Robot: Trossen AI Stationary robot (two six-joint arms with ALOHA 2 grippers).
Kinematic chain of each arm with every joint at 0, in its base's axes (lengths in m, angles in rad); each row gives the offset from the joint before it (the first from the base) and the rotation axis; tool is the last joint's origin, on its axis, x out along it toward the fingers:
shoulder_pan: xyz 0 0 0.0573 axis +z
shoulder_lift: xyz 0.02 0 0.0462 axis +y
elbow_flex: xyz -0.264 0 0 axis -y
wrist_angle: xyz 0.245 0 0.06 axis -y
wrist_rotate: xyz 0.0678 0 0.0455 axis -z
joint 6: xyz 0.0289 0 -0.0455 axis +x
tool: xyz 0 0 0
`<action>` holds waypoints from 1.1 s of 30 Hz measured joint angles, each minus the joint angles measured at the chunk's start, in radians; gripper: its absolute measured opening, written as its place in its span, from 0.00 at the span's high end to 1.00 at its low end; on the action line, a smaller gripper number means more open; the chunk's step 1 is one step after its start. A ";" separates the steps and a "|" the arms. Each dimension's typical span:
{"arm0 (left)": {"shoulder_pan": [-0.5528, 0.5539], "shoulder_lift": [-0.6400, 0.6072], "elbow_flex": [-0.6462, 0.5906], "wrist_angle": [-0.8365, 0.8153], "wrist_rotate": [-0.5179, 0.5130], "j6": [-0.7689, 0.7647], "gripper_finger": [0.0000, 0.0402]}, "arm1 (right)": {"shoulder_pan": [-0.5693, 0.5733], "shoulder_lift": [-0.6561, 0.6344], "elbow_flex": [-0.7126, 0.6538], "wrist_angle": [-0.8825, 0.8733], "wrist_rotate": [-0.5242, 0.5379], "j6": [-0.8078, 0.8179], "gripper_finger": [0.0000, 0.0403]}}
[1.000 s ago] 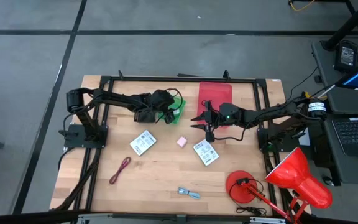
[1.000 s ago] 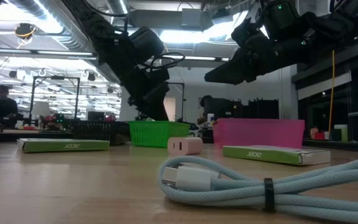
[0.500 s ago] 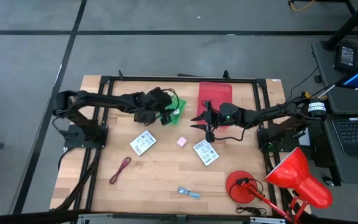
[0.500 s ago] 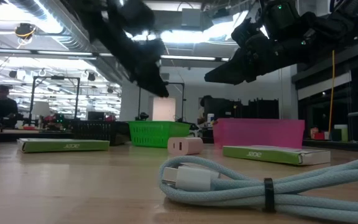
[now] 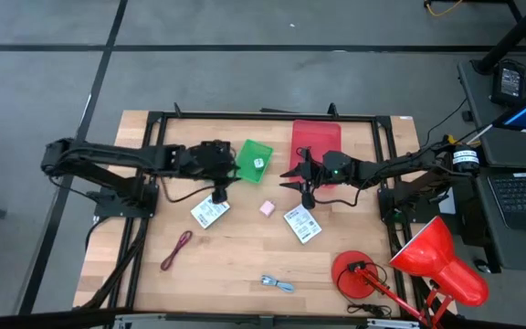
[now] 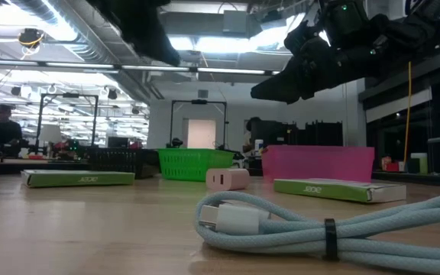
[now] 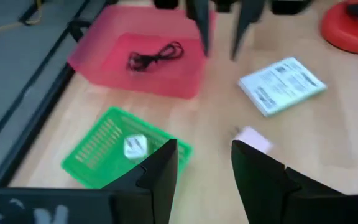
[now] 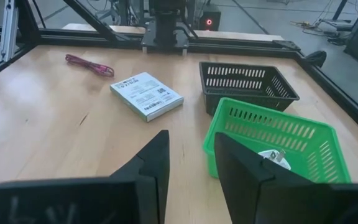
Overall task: Pick and place items into bin
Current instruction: Put the left white box into the black bin
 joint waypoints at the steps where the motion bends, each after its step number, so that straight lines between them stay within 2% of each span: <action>1: -0.017 -0.015 0.000 -0.024 -0.007 -0.020 0.65 | 0.000 0.000 0.000 0.000 0.000 0.007 0.73; 10: -0.176 -0.055 0.000 -0.230 -0.075 -0.202 0.71 | 0.043 0.000 0.000 0.037 0.000 0.023 0.73; 21: -0.349 -0.049 0.000 -0.319 -0.136 -0.305 0.81 | 0.116 0.000 0.007 0.078 0.000 0.046 0.73; 28: -0.412 -0.048 -0.022 -0.337 -0.137 -0.404 0.86 | 0.155 0.000 0.007 0.077 0.002 0.062 0.73; 33: -0.440 -0.045 -0.069 -0.322 -0.146 -0.406 0.89 | 0.166 0.000 0.007 0.077 0.002 0.064 0.73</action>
